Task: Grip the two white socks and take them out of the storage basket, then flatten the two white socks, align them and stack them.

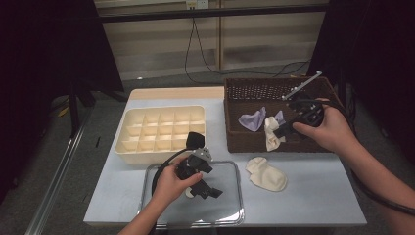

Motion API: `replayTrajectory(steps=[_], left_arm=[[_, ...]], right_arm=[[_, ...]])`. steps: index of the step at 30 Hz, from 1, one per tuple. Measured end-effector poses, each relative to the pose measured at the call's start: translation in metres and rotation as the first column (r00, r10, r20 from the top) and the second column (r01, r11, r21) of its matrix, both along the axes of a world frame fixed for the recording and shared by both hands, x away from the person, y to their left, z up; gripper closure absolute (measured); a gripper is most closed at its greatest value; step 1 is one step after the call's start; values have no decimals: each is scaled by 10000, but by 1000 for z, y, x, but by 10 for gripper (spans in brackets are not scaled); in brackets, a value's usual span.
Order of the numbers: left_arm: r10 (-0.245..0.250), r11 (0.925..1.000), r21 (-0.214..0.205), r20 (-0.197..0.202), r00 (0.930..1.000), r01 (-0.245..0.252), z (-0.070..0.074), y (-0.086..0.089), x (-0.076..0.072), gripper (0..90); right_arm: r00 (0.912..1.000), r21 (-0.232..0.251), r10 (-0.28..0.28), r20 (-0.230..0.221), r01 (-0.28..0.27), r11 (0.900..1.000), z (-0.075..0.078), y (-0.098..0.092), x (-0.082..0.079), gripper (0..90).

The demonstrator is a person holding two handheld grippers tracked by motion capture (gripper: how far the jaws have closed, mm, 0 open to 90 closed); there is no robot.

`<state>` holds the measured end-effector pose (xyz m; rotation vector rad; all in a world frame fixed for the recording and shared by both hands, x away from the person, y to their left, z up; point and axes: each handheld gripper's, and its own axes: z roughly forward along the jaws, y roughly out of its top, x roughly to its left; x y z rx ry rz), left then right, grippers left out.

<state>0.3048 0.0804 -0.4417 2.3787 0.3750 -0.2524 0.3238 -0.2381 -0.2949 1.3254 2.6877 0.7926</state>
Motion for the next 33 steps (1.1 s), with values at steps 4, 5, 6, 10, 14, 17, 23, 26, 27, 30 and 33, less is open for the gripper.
replayTrajectory(steps=[4,5,6,10,14,17,23,26,27,30,33], left_arm=[[-41,10000,79,16,10000,41,0,0,0,45],[8,10000,30,-32,10000,-8,-1,-1,-1,45],[36,10000,15,-59,10000,-36,-1,-1,-1,45],[-3,10000,65,-11,10000,3,0,-1,0,45],[32,10000,-30,-44,10000,-32,-1,-1,-1,44],[-24,10000,67,3,10000,24,-2,-1,0,43],[-12,10000,63,-2,10000,12,-3,-1,0,42],[13,9999,101,-38,10000,-12,-3,-2,0,42],[100,9999,40,-94,9999,-100,-3,-2,-1,42],[101,9999,-6,-101,9999,-101,-3,-3,-1,42],[53,10000,81,-59,10000,-52,-4,-3,-1,42]], right_arm=[[9999,88,151,-84,-150,9998,-6,4,-6,803],[9996,158,275,-74,-274,9995,-9,5,-8,798],[9995,228,301,-100,-298,9993,-11,7,-9,790],[9987,422,449,-228,-439,9981,-24,13,-12,664],[9985,445,459,-312,-444,9980,-35,16,-13,544],[9985,405,444,-325,-431,9982,-43,16,-13,499],[9986,403,436,-303,-423,9983,-58,16,-17,439],[9984,386,468,-307,-456,9982,-65,15,-19,413],[9986,354,434,-311,-423,9985,-67,15,-19,405],[9985,476,460,-292,-446,9979,-73,14,-21,389],[9984,321,480,-289,-470,9984,-80,13,-23,373]])
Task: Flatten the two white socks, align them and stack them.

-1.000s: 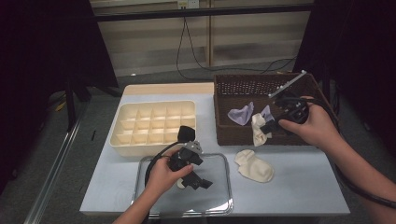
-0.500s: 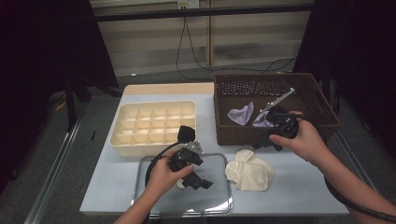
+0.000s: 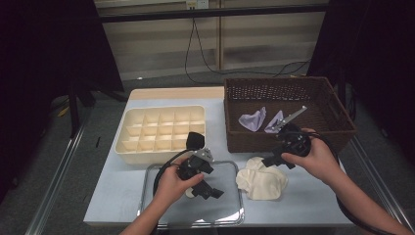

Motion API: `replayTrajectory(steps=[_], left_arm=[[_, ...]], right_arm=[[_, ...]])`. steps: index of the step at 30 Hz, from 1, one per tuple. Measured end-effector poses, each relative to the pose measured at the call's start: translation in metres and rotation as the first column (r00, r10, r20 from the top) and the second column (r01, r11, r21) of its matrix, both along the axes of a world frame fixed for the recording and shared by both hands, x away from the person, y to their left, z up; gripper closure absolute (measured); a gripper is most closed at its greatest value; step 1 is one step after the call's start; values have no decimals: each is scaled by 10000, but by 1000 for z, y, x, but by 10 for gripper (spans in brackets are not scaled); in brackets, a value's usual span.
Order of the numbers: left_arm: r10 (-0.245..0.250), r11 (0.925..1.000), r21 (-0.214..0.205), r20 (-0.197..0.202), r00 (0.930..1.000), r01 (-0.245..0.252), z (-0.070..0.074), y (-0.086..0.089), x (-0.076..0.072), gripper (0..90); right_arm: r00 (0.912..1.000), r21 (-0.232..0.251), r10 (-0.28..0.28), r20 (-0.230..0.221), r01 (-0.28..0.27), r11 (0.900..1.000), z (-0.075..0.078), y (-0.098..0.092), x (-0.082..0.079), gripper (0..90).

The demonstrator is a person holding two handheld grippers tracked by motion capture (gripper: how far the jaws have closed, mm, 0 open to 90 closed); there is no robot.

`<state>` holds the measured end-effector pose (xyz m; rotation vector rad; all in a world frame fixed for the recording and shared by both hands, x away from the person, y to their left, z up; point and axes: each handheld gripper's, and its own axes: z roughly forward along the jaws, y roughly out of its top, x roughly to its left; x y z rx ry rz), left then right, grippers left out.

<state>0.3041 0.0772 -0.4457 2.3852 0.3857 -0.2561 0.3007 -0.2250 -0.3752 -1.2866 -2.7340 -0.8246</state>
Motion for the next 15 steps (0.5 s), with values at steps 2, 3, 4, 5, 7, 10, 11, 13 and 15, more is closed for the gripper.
replayTrajectory(steps=[2,3,4,5,7,10,11,13,15], left_arm=[[-55,10000,14,3,10000,55,0,0,0,42],[-65,10000,9,3,10000,65,-1,-1,0,42],[-100,9999,23,42,9999,100,-1,-1,1,42],[-142,9999,28,55,9999,142,-1,-1,1,41],[-108,9999,42,27,9999,108,-1,-2,0,39],[-130,9999,75,48,9999,130,-1,-3,1,38],[-156,9999,72,87,9998,156,-1,-4,1,38],[-51,10000,3,44,10000,51,-1,-5,1,38],[-205,9997,108,119,9997,204,-1,-5,2,38]], right_arm=[[10000,22,-1,-17,1,10000,-5,0,-1,364],[10000,-1,-3,-18,3,10000,-6,0,-2,363],[10000,-53,32,3,-32,10000,-9,0,-2,363],[10000,9,-5,-35,5,10000,-11,0,-3,362],[10000,98,43,-54,-43,9999,-16,0,-4,363],[10000,142,78,-28,-78,9999,-21,1,-6,370],[9999,165,99,-25,-98,9998,-23,1,-6,375],[9999,146,164,-32,-164,9998,-27,2,-8,382],[9997,205,247,-2,-247,9995,-31,3,-10,397]])
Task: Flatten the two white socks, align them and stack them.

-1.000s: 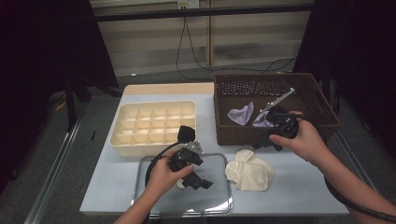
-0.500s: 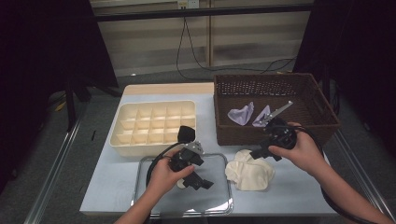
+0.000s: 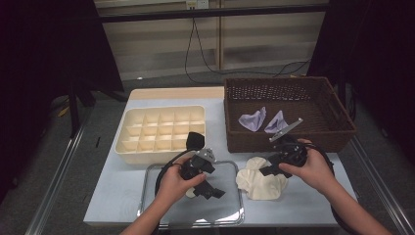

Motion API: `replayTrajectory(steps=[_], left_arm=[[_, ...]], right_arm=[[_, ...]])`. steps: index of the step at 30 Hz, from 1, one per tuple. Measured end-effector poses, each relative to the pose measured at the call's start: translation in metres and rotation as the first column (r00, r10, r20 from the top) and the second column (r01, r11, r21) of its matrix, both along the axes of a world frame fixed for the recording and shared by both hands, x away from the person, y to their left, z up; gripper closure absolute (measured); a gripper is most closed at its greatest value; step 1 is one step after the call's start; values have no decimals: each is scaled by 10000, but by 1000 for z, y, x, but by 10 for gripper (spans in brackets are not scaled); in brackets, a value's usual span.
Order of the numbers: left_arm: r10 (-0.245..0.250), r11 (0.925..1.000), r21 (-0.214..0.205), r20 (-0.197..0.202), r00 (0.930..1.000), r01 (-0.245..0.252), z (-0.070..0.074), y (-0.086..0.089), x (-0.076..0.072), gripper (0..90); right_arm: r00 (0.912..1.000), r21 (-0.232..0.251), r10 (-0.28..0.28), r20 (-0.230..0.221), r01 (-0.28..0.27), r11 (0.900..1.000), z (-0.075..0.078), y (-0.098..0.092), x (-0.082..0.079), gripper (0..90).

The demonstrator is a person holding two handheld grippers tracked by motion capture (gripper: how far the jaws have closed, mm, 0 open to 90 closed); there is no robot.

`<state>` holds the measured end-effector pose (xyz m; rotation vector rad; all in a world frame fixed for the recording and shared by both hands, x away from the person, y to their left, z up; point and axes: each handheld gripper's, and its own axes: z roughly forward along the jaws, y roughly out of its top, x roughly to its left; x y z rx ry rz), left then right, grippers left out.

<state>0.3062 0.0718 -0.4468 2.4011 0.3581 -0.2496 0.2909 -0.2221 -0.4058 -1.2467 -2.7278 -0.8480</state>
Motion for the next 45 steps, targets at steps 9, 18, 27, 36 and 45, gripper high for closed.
replayTrajectory(steps=[9,18,27,36,45], left_arm=[[-144,9999,-58,-14,9999,144,-3,-8,0,37],[-324,9995,-49,-11,9995,324,-3,-13,0,37],[-366,9993,-4,6,9993,366,-5,-14,0,37],[-348,9994,-13,41,9994,348,-5,-14,0,37],[-325,9995,24,66,9995,325,-3,-13,1,37]], right_arm=[[9995,78,261,148,-262,9996,-17,8,-8,478],[9988,72,469,153,-470,9989,-29,15,-12,537],[9982,-336,590,112,-586,9977,-42,17,-11,565],[9975,-927,696,151,-679,9934,-47,21,-10,804],[9942,-672,937,531,-901,9937,-35,26,1,587]])
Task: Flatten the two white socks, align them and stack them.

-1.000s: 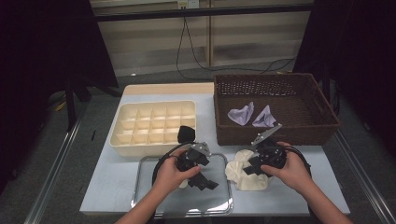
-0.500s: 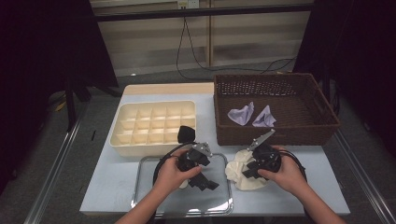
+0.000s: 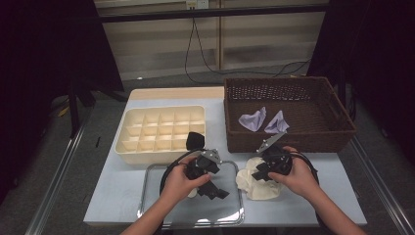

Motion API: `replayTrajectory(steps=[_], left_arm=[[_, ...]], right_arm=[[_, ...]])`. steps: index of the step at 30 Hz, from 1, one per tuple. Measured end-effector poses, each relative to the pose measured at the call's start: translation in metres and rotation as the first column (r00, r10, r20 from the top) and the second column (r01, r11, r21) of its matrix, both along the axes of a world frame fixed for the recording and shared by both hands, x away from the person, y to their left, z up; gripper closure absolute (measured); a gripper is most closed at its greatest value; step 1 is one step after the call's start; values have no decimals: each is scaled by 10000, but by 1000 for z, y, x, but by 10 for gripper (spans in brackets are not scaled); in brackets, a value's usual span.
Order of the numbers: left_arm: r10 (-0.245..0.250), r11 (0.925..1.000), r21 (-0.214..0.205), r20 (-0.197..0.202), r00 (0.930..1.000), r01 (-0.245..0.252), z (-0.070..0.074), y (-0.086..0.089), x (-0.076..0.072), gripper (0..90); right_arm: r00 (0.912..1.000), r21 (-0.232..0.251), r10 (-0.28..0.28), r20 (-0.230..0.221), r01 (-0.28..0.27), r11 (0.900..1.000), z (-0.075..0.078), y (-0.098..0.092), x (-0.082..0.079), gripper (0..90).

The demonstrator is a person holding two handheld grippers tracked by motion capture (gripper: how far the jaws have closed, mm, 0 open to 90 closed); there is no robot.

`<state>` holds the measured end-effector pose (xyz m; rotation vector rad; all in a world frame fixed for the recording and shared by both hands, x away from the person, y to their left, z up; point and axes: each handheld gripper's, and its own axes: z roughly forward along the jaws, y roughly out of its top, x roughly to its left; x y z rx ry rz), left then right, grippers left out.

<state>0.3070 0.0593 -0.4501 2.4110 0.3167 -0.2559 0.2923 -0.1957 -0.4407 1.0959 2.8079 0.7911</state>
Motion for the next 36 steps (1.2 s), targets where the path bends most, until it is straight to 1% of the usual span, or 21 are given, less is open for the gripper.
replayTrajectory(steps=[1,2,4,5,6,8,9,10,14,15,16,18,21,26,28,30,31,32,33,34,36], left_arm=[[0,10000,0,0,10000,0,0,0,0,37],[-9,10000,9,-1,10000,9,0,0,0,37],[4,10000,24,-26,10000,-4,0,0,0,38],[70,10000,-22,-43,10000,-70,0,0,-1,37],[92,9999,-51,-24,10000,-92,0,0,-1,37],[69,10000,-30,3,10000,-69,0,0,0,37],[69,10000,-30,3,10000,-69,0,0,0,37],[26,10000,-24,-45,10000,-26,0,-1,0,37],[54,10000,-37,-50,10000,-55,0,-1,0,37],[54,10000,-37,-50,10000,-55,0,-1,0,37],[47,10000,-21,-58,10000,-47,0,-1,0,37],[64,10000,-50,-76,10000,-65,0,-1,0,37],[-15,10000,45,-38,10000,15,0,-1,1,37],[-3,10000,21,-69,10000,3,-1,-1,0,38],[7,10000,8,-85,10000,-7,-1,-1,0,38],[-14,10000,11,-75,10000,15,-1,-1,1,37],[-12,10000,6,-96,10000,12,-1,-1,1,37],[33,10000,27,-151,9999,-32,-1,-1,0,37],[33,10000,27,-151,9999,-32,-1,-1,0,37],[37,10000,21,-142,9999,-37,-1,-2,0,37],[23,10000,14,-147,9999,-23,-1,-2,0,37]], right_arm=[[10000,0,0,0,0,10000,0,0,0,587],[9998,35,20,-217,-19,10000,-5,4,3,570],[9994,-58,154,-311,-156,9999,-11,7,2,600],[9994,-177,188,-292,-193,9997,-14,8,1,651],[9996,-181,246,-112,-248,9995,-15,8,0,750],[9995,23,65,-304,-65,10000,-12,4,0,869],[9995,23,65,-304,-65,10000,-12,4,0,869],[9990,254,-116,-442,128,9996,-6,0,0,880],[9986,256,-333,-406,344,9991,5,-7,0,884],[9986,256,-333,-406,344,9991,5,-7,0,884],[9974,350,-610,-389,623,9974,11,-13,0,884],[9965,570,-777,-321,795,9952,15,-20,1,883],[9937,531,-1098,-226,1109,9924,17,-27,3,883],[9837,578,-1763,-354,1782,9823,6,-34,12,883],[9823,704,-1797,-536,1832,9806,2,-35,15,881],[9794,638,-1943,-548,1976,9782,-1,-36,16,878],[9810,623,-1863,-533,1895,9799,-2,-36,17,852],[9811,716,-1863,-530,1898,9792,-3,-36,17,784],[9811,716,-1863,-530,1898,9792,-3,-36,17,784],[9798,589,-1925,-540,1956,9789,-3,-37,17,716],[9791,699,-1977,-472,2007,9772,-4,-39,20,592]])
